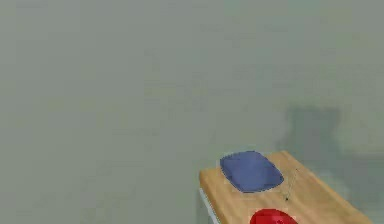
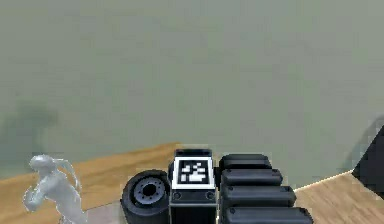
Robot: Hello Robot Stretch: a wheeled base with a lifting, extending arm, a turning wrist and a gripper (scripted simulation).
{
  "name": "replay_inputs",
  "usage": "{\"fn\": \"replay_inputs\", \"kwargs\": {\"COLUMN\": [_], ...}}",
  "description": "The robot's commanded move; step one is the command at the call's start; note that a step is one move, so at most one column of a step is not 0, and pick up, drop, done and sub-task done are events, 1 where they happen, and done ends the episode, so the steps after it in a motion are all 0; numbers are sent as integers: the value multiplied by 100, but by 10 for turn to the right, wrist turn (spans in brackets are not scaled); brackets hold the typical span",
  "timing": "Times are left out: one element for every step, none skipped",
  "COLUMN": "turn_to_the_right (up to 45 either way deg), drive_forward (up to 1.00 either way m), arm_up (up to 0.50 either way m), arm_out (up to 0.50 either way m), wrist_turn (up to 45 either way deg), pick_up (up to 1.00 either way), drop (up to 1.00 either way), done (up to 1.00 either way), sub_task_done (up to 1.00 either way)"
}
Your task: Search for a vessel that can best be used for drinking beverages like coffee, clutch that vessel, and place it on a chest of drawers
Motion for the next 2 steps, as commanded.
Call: {"fn": "replay_inputs", "kwargs": {"turn_to_the_right": [-120, 0], "drive_forward": [0, 15], "arm_up": [0, 0], "arm_out": [0, 0], "wrist_turn": [0, 0], "pick_up": [0, 0], "drop": [0, 0], "done": [0, 0], "sub_task_done": [0, 0]}}
